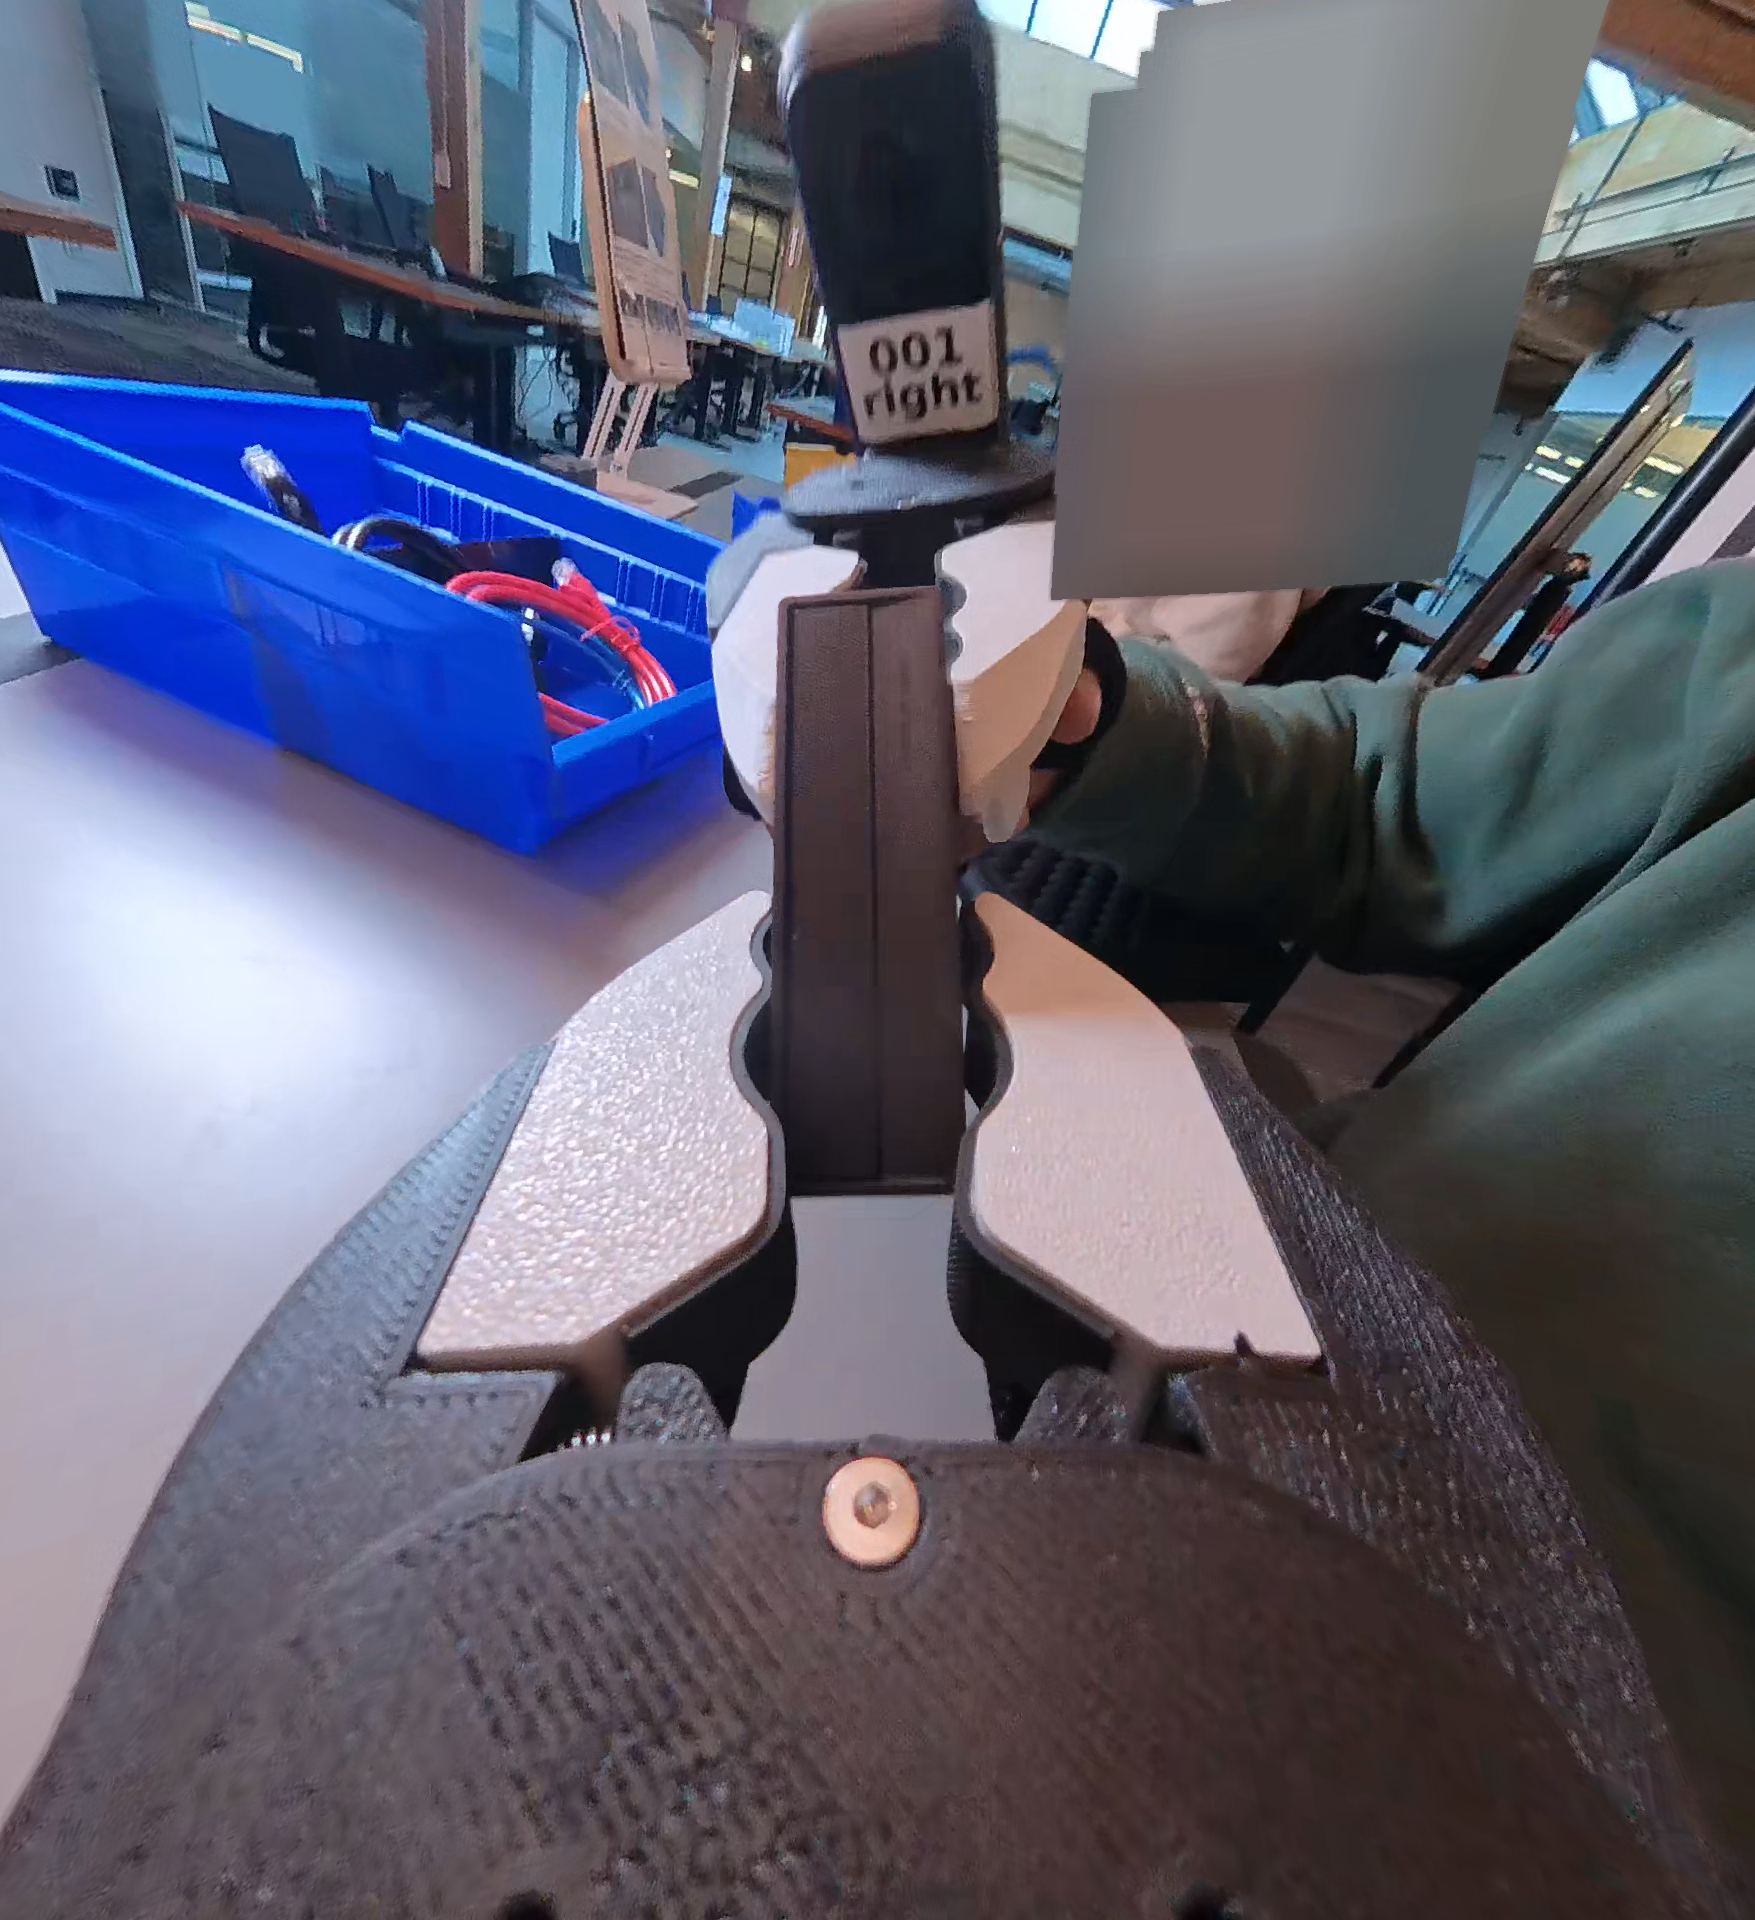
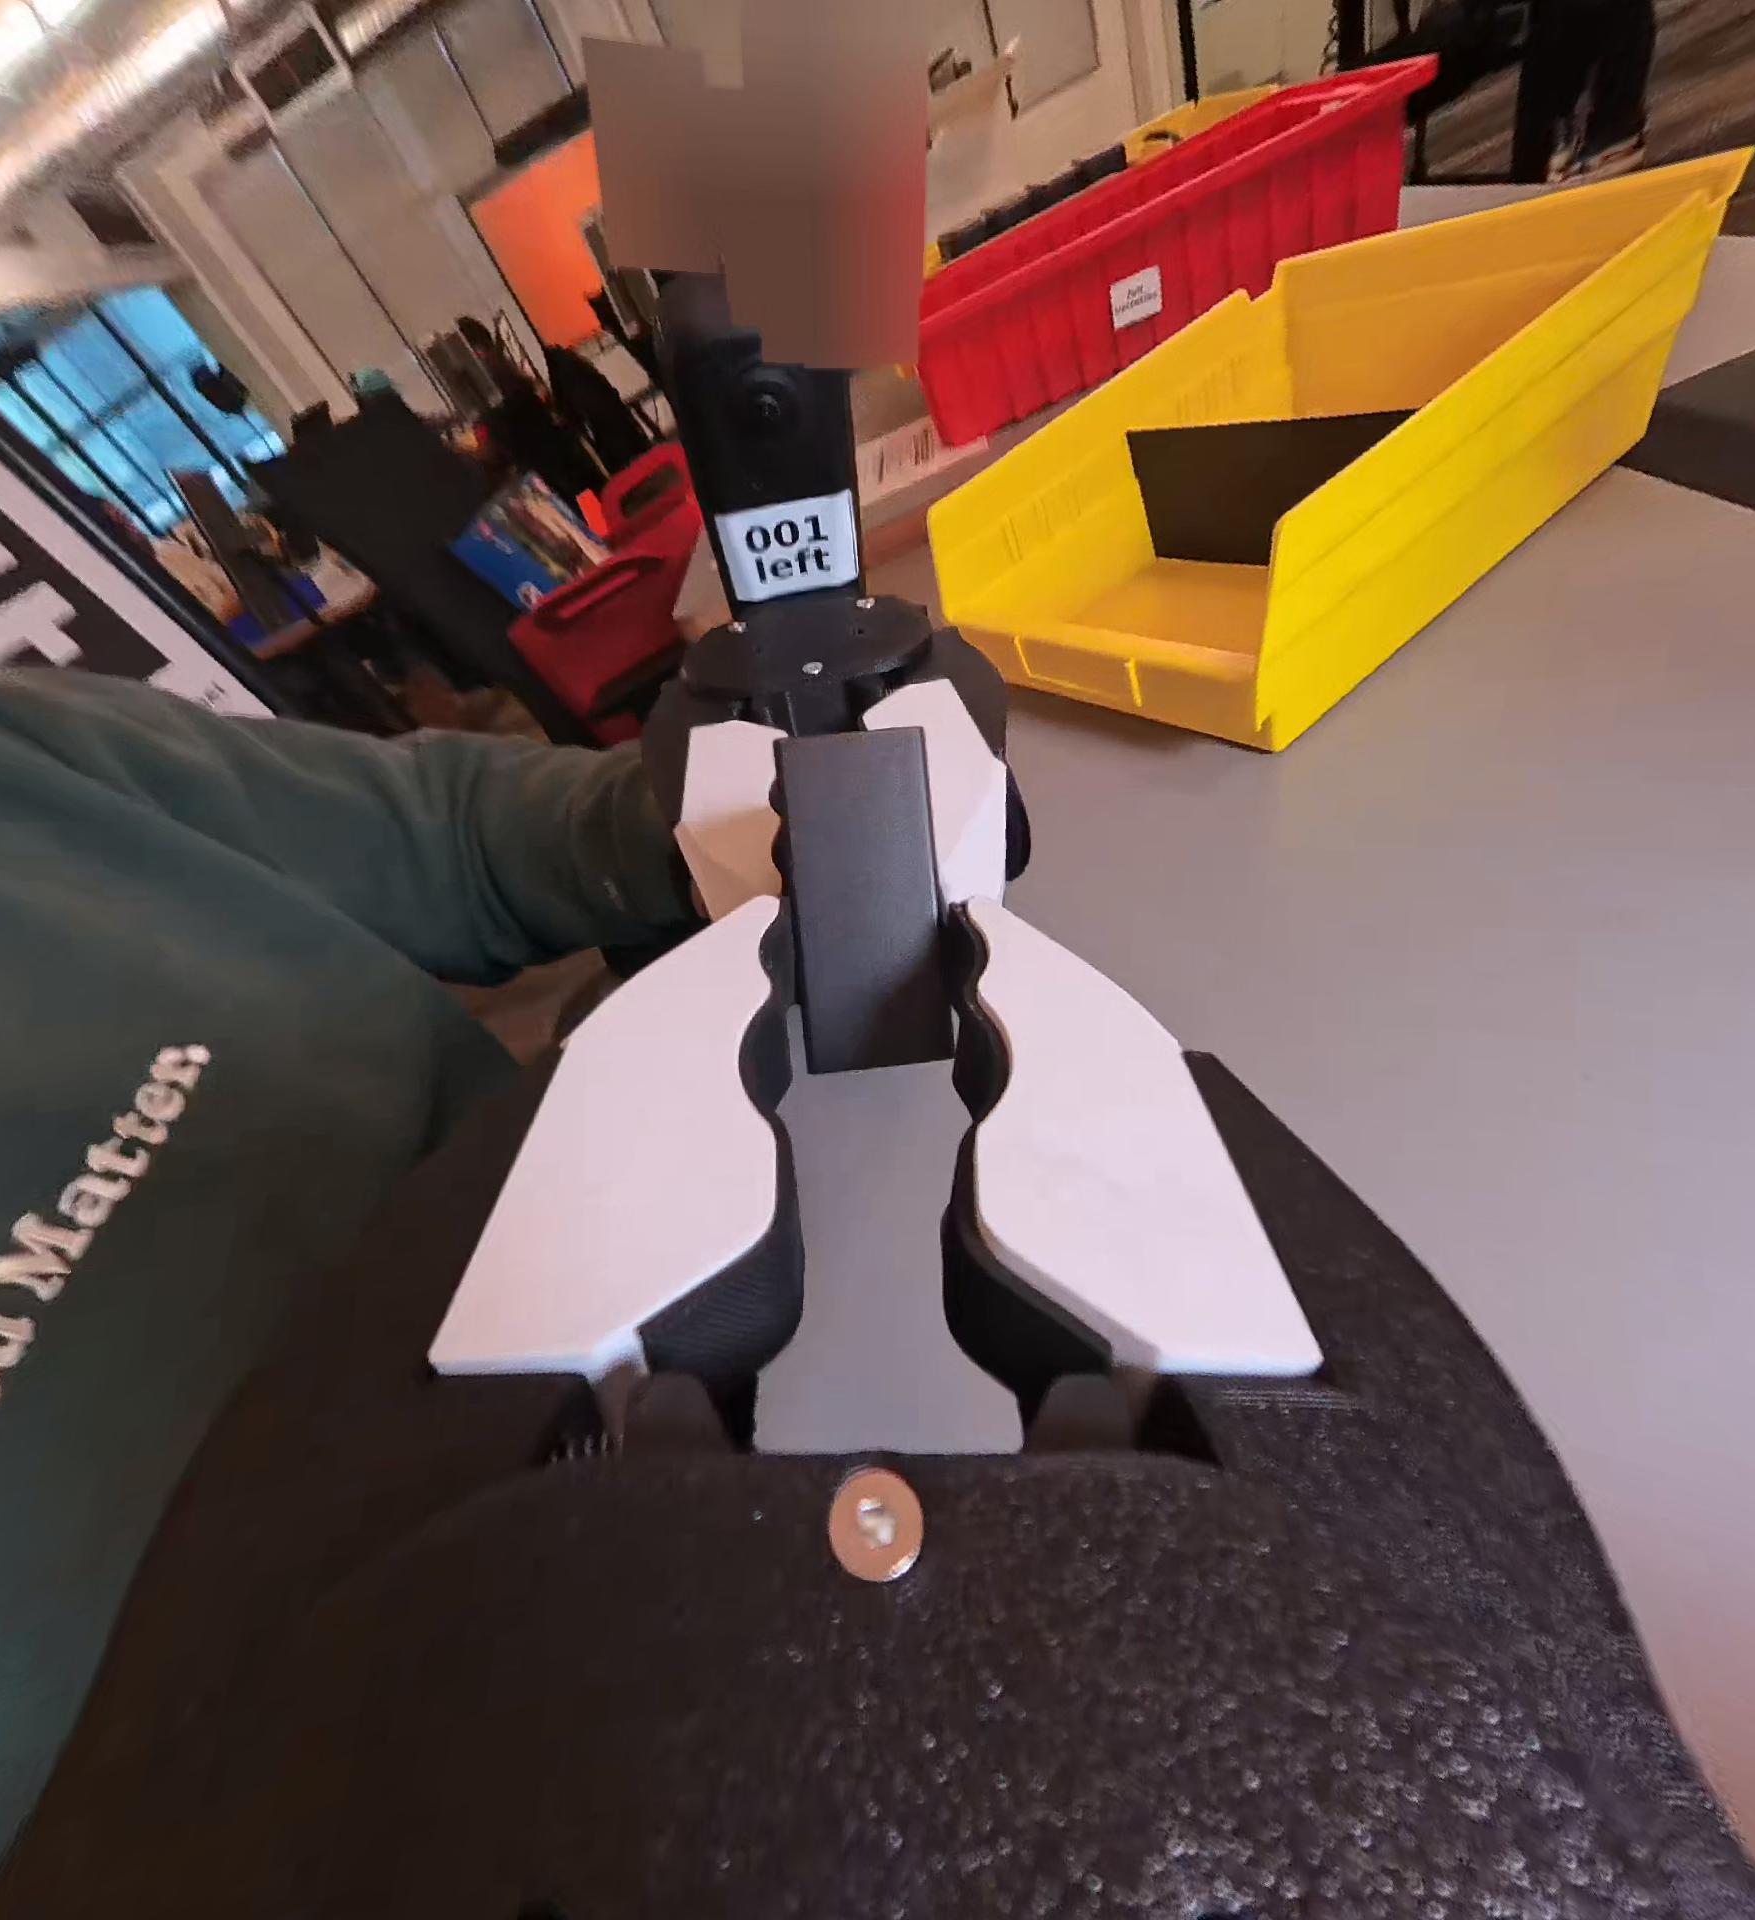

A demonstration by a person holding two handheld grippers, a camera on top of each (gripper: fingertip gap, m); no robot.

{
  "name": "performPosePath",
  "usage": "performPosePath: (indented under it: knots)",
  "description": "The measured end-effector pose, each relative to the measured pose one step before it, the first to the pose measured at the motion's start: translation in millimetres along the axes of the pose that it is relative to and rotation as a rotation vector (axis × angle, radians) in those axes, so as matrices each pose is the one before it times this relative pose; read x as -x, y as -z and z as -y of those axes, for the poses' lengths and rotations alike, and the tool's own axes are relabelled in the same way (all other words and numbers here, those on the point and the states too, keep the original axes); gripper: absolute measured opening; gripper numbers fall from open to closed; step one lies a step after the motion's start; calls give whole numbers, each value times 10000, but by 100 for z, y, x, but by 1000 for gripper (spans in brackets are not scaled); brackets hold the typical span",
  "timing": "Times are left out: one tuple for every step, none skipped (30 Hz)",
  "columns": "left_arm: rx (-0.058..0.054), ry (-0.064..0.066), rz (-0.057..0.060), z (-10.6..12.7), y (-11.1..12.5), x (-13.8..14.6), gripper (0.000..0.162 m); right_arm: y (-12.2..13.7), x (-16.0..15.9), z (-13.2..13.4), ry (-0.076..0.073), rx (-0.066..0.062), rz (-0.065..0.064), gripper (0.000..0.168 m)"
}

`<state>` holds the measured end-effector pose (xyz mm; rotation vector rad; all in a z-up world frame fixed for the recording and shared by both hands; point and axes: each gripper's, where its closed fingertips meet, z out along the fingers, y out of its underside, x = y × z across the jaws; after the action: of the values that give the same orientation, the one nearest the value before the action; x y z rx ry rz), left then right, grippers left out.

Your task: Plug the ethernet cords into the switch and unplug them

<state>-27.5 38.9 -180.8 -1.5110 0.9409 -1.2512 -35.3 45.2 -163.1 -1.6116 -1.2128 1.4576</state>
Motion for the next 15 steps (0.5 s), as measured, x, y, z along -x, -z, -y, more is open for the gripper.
performPosePath:
  knots:
    - [-204, -8, -67, 347, 99, -123, 32, 238, 83, 299, -388, -457, 58, 27]
    - [-175, 29, -96, 302, 145, -116, 33, 368, 44, 414, -433, -600, 77, 27]
    - [-132, 95, -101, 197, 138, -67, 34, 466, -40, 461, -438, -623, 64, 27]
    - [-101, 164, -63, 97, 77, 30, 35, 534, -105, 588, -458, -724, 43, 27]
    - [-151, 247, -85, 160, 3, 12, 35, 493, -165, 451, -475, -629, 32, 27]
    - [-138, 250, -137, 130, -49, -83, 34, 363, -145, 206, -426, -472, 39, 27]
    - [-62, 220, -157, 14, -83, -138, 32, 198, -126, -131, -320, -278, 31, 27]
    - [29, 286, -127, -106, -31, -79, 32, 122, -87, -266, -256, -185, 30, 27]
    - [51, 440, -95, -113, 50, 45, 31, 133, -141, -328, -210, -9, -19, 27]
    - [193, 534, -55, -275, 35, 156, 30, 128, -181, -379, 11, 215, -86, 27]
    - [151, 375, 61, -268, -8, 290, 29, 188, -391, -346, 401, 415, -358, 28]
    - [20, 342, 224, -93, 29, 483, 28, 360, -748, -7, 938, 435, -782, 33]
    - [134, 456, 106, -223, 53, 433, 28, 472, -467, 412, 1344, 345, -781, 45]
    - [120, 496, -44, -249, 34, 304, 28, 434, -238, 445, 1517, 484, -733, 54]
    - [30, 487, -5, -201, 28, 368, 28, 284, -68, 190, 1701, 741, -680, 59]
